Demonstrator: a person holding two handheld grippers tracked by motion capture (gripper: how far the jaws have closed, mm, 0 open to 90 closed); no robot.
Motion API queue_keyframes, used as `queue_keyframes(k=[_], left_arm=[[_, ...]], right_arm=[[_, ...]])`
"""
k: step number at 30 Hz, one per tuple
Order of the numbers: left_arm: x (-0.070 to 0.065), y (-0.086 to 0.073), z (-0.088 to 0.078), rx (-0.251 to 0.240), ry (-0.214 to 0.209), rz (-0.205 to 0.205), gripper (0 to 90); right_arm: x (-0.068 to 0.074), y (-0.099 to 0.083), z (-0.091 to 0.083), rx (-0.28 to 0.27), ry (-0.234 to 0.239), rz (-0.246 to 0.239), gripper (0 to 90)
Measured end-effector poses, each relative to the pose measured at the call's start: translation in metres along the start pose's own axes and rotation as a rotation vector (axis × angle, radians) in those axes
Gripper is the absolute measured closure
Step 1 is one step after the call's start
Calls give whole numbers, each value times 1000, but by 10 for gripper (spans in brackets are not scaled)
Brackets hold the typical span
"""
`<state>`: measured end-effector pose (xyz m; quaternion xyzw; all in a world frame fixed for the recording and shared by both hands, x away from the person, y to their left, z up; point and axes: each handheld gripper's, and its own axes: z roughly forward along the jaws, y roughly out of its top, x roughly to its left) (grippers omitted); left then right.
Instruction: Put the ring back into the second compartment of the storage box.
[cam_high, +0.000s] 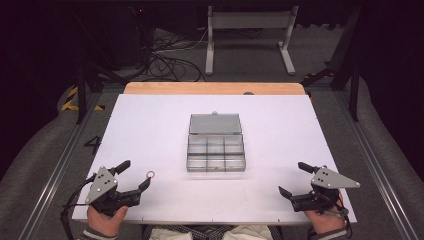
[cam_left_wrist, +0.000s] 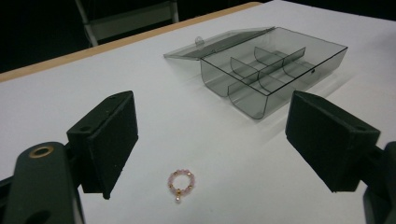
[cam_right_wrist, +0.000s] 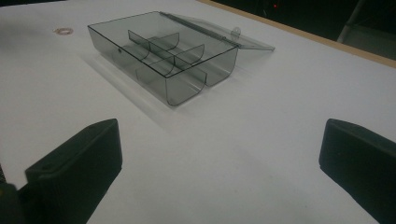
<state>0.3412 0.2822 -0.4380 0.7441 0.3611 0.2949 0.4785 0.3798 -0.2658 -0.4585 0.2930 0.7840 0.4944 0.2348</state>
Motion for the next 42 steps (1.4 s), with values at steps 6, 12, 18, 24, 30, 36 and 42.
queue_keyframes(k=[6, 12, 18, 24, 30, 36, 42], left_arm=[[0, 0, 0, -5, 2, 5, 178], [1, 1, -1, -5, 4, 7, 182], [2, 2, -1, -6, 5, 10, 185], [2, 2, -1, -3, -1, 4, 188], [4, 6, 0, 2, 8, 14, 193], [9, 10, 2, 4, 6, 0, 194], [14, 12, 4, 12, 4, -10, 201]], right_arm=[[1, 0, 0, -6, 13, 3, 2], [1, 0, 1, 0, 17, 1, 4], [1, 0, 1, 2, 15, 5, 6], [1, 0, 1, 2, 17, 2, 6], [1, -1, 2, 4, 20, 4, 6], [1, -1, 3, 9, 20, 5, 6], [2, -1, 4, 12, 21, 6, 6]])
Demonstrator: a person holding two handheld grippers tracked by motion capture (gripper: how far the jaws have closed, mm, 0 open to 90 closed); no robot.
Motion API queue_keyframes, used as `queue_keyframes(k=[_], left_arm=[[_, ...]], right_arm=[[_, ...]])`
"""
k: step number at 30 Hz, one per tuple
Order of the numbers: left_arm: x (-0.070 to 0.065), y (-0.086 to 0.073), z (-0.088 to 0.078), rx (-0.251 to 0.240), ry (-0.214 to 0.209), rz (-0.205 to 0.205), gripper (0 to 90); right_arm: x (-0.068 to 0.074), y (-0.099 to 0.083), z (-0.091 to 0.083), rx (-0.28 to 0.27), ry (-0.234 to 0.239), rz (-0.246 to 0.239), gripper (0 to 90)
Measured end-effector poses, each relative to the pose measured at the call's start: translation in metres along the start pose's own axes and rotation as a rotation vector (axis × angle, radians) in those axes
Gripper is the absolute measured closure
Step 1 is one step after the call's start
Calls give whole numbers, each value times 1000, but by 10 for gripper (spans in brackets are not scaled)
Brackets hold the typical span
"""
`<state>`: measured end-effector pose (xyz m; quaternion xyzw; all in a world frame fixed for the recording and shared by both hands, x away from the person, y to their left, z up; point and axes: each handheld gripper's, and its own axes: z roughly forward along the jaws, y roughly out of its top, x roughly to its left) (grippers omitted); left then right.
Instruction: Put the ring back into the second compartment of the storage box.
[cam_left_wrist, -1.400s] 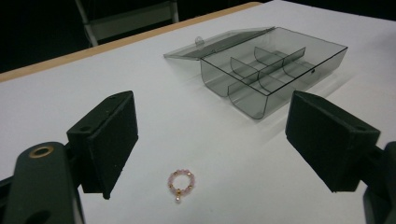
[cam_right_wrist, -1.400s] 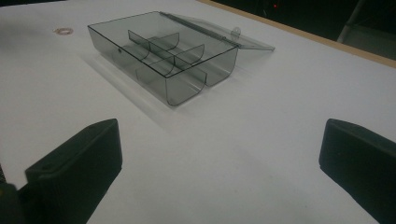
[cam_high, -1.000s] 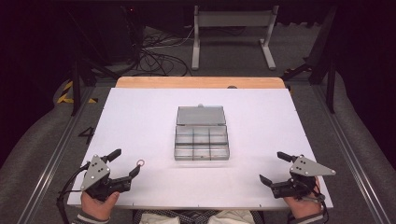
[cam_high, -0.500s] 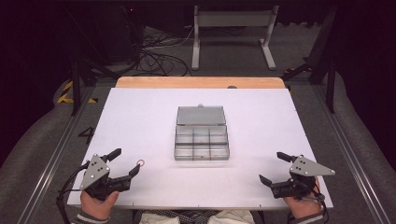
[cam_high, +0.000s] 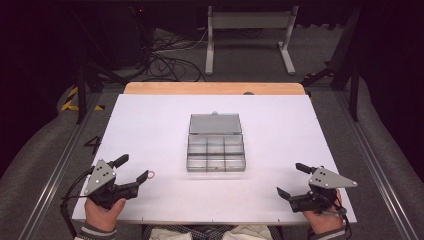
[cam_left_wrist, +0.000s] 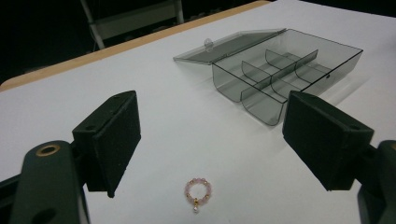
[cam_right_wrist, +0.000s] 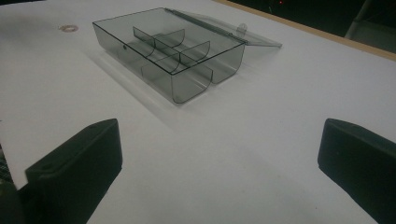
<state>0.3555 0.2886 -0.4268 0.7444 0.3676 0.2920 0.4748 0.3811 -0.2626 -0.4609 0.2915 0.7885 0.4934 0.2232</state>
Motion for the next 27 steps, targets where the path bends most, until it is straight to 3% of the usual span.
queue_keyframes(k=[27], left_arm=[[11, 14, 29, 67, -13, 9, 203]], right_arm=[[0, 0, 2, 10, 9, -1, 6]])
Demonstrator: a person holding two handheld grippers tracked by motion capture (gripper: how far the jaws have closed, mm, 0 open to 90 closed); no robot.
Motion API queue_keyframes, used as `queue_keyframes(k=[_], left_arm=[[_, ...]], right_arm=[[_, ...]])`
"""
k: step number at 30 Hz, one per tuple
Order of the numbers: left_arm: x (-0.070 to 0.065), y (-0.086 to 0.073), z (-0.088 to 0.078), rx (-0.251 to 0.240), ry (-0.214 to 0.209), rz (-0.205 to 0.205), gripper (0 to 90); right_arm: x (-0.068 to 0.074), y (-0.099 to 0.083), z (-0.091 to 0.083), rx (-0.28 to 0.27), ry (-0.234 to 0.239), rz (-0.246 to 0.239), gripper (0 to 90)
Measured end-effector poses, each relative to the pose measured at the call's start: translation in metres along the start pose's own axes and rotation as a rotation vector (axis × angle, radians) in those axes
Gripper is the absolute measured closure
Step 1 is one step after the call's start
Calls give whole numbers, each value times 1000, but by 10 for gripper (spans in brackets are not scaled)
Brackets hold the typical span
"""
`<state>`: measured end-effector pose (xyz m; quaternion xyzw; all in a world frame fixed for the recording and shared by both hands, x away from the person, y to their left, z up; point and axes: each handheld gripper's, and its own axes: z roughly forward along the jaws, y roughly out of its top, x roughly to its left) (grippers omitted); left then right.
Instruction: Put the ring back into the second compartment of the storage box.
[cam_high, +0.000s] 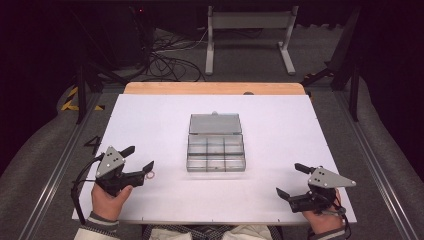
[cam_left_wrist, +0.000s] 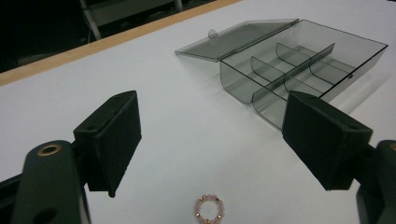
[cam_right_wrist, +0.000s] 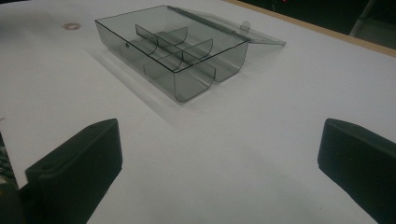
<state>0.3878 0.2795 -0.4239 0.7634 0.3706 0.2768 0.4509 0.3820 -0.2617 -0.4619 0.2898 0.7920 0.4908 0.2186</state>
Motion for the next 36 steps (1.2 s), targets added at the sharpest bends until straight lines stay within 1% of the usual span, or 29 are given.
queue_keyframes(k=[8, 9, 12, 14, 17, 19, 20, 22, 23, 25, 26, 27, 29, 31, 32, 33, 34, 35, 36], left_arm=[[5, 2, 8, 18, -1, -10, 203], [7, 3, 9, 21, -13, -25, 202], [10, 4, 11, 26, -25, -33, 203], [12, 4, 12, 27, -48, -67, 203], [12, 4, 13, 33, -51, -74, 205], [13, 5, 14, 43, -46, -61, 211], [13, 5, 14, 45, -41, -62, 214], [13, 6, 16, 67, -37, -59, 221], [14, 6, 16, 75, -26, -42, 229], [13, 6, 17, 83, -25, -40, 273], [14, 7, 18, 112, -12, -5, 287], [14, 7, 18, 112, -12, -5, 300], [13, 7, 19, 136, -6, 10, 308], [15, 7, 20, 164, -3, 19, 338], [17, 8, 22, 193, -10, 12, 349], [17, 8, 22, 193, -10, 12, 360], [19, 7, 24, 218, -16, -8, 375], [19, 7, 24, 218, -16, -8, 391], [21, 7, 25, 240, -21, -14, 403]], right_arm=[[0, 0, 1, 1, 4, 2, 6], [0, 0, 1, 2, 5, 2, 6], [0, 0, 1, 3, 7, 3, 6], [0, 0, 1, 4, 7, 3, 6], [0, 0, 1, 5, 9, 5, 6], [0, 0, 2, 7, 10, 4, 6], [0, 0, 2, 6, 12, 4, 6], [0, 0, 2, 6, 12, 5, 6], [0, 0, 2, 6, 13, 5, 7], [0, 0, 2, 7, 14, 6, 7], [0, 0, 2, 8, 15, 7, 7], [0, 0, 2, 10, 16, 6, 7], [0, 0, 2, 10, 17, 6, 7], [0, 0, 2, 10, 18, 6, 7], [0, 0, 2, 11, 18, 6, 8], [0, 0, 2, 11, 17, 5, 8], [0, 0, 2, 11, 18, 5, 8], [0, 0, 2, 11, 18, 5, 8], [0, 0, 2, 11, 18, 5, 8]])
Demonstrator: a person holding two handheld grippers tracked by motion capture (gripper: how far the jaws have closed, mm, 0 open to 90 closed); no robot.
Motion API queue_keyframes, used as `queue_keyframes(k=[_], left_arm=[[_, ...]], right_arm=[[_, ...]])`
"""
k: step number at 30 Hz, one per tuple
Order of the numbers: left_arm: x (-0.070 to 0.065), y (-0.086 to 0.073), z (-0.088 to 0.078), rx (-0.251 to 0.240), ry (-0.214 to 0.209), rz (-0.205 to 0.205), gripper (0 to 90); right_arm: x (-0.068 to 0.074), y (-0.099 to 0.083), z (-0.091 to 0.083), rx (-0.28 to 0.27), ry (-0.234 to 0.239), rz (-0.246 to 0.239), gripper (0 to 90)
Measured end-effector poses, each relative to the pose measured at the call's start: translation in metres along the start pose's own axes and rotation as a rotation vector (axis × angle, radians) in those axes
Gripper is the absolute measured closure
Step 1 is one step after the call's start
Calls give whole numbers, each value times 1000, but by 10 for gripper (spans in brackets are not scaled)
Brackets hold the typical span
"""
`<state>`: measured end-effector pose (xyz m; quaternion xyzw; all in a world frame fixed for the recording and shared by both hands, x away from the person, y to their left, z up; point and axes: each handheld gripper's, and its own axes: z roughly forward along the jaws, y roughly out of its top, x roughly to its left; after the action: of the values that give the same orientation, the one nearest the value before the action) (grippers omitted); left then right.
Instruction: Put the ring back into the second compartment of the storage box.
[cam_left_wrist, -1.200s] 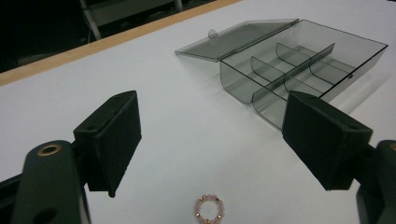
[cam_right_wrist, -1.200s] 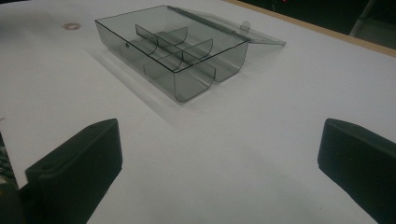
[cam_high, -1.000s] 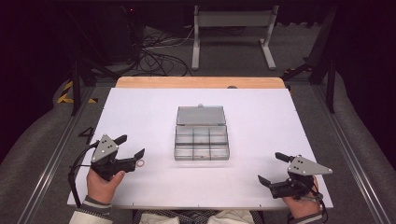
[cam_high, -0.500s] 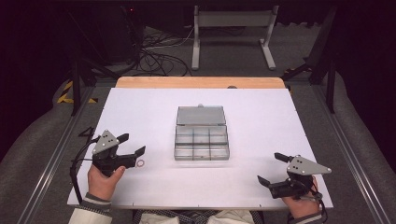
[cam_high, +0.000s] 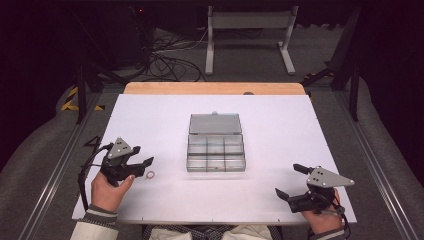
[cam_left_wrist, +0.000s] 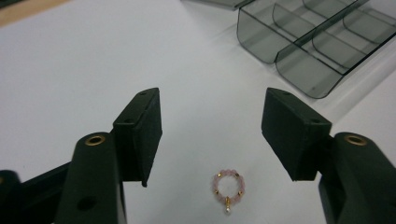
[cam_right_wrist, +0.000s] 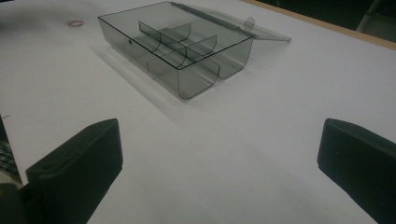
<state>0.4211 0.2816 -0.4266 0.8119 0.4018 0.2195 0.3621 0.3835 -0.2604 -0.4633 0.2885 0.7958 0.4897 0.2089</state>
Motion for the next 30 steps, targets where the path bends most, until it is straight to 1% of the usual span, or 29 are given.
queue_keyframes(k=[1, 2, 3, 4, 5, 6, 7, 8, 9, 10, 12, 15, 16, 18, 22, 23, 24, 25, 28, 30], left_arm=[[2, 0, 1, 13, 0, -14, 413], [4, 0, 5, 45, -16, -43, 420], [5, 0, 6, 60, -17, -49, 425], [5, 0, 6, 60, -17, -49, 432], [5, 0, 7, 71, -20, -49, 432], [5, 0, 9, 85, -26, -63, 435], [6, 0, 10, 93, -27, -60, 442], [6, 0, 11, 105, -32, -72, 444], [7, 0, 11, 117, -31, -72, 447], [7, 1, 13, 137, -31, -80, 448], [8, 1, 13, 147, -32, -83, 449], [9, 1, 16, 180, -35, -90, 454], [9, 1, 17, 198, -39, -95, 460], [9, 1, 18, 206, -34, -91, 466], [8, 0, 21, 242, -29, -93, 477], [8, 0, 22, 251, -28, -85, 483], [8, 0, 23, 256, -30, -91, 486], [8, 1, 23, 267, -25, -79, 491], [6, 1, 25, 297, -28, -64, 504], [6, 1, 26, 303, -28, -57, 508]], right_arm=[[0, 0, 0, 0, 0, 0, 8], [0, 0, 0, 1, 1, 0, 8], [0, 0, 0, 2, 3, 2, 8], [0, 0, 0, 2, 3, 2, 8], [0, 0, 0, 3, 3, 2, 8], [0, 0, 0, 3, 3, 1, 8], [0, 0, 0, 3, 4, 1, 8], [0, 0, 0, 3, 5, 0, 8], [0, 0, 0, 3, 4, -1, 8], [0, 0, 0, 3, 4, -1, 8], [0, 0, 1, 4, 5, 0, 8], [0, 0, 1, 5, 4, -1, 8], [0, 0, 1, 6, 2, -1, 8], [0, 0, 1, 5, 3, 0, 8], [0, 0, 1, 6, 6, -1, 8], [0, 0, 1, 6, 5, -2, 8], [0, 0, 1, 6, 5, -3, 8], [0, 0, 1, 8, 4, -2, 8], [0, 0, 2, 9, 5, -3, 8], [0, 0, 2, 9, 5, -3, 8]])
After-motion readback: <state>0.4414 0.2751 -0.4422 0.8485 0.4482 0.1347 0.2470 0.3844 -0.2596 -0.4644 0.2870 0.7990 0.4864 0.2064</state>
